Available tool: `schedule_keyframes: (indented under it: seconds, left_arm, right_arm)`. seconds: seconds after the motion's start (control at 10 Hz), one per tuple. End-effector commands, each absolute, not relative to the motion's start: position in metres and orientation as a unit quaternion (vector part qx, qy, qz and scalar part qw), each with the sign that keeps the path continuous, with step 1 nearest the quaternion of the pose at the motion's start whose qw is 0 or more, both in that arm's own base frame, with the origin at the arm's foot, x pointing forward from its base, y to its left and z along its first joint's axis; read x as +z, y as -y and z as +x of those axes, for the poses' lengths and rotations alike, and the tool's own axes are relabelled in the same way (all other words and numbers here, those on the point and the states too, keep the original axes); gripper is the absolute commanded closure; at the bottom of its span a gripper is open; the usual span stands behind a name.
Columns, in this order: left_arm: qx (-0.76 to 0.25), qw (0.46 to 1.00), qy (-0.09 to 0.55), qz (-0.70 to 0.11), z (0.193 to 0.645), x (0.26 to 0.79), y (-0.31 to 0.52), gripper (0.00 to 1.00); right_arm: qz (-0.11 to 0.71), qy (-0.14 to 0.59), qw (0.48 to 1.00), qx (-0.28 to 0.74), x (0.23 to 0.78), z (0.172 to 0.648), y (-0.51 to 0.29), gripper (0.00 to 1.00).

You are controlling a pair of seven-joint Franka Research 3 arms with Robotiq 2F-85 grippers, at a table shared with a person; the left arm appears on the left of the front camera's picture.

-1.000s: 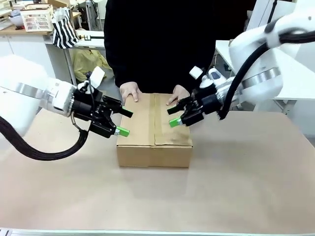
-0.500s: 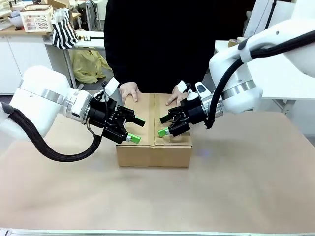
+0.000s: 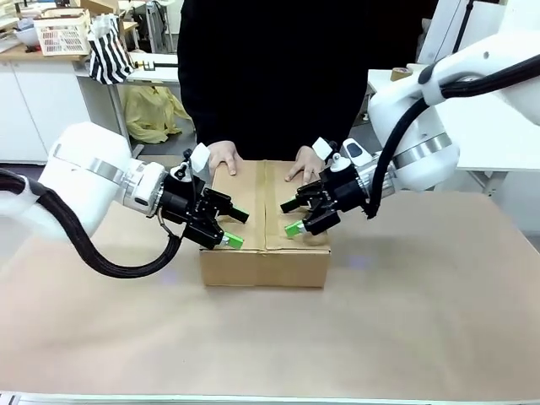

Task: Pack the gift set into the box.
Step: Press and hold the closed box until the human finishes sealing it.

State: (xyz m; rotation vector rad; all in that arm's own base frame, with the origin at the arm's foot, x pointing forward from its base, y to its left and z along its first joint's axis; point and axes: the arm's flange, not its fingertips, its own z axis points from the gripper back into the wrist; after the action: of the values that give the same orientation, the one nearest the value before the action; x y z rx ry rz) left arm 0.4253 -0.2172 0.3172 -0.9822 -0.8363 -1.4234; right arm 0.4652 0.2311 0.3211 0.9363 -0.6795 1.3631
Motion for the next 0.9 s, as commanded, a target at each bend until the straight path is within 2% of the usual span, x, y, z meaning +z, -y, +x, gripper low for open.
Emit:
schedule_keyframes:
  seconds: [0.0, 0.3, 0.4, 0.8]
  left_arm:
    - [-0.614, 0.585, 0.334, -0.411, 0.427, 0.314, 0.221, 0.0]
    - [-0.603, 0.594, 0.349, -0.402, 0.426, 0.317, 0.217, 0.0]
    - [-0.609, 0.576, 0.354, -0.415, 0.426, 0.317, 0.219, 0.0]
    - [-0.609, 0.576, 0.354, -0.415, 0.426, 0.317, 0.219, 0.0]
  right_arm:
    - [0.391, 0.279, 0.633, 0.607, 0.309, 0.462, -0.22, 0.0]
    - [0.371, 0.286, 0.652, 0.597, 0.304, 0.464, -0.229, 0.0]
    - [0.402, 0.293, 0.625, 0.601, 0.322, 0.465, -0.23, 0.0]
    - [0.402, 0.293, 0.625, 0.601, 0.322, 0.465, -0.23, 0.0]
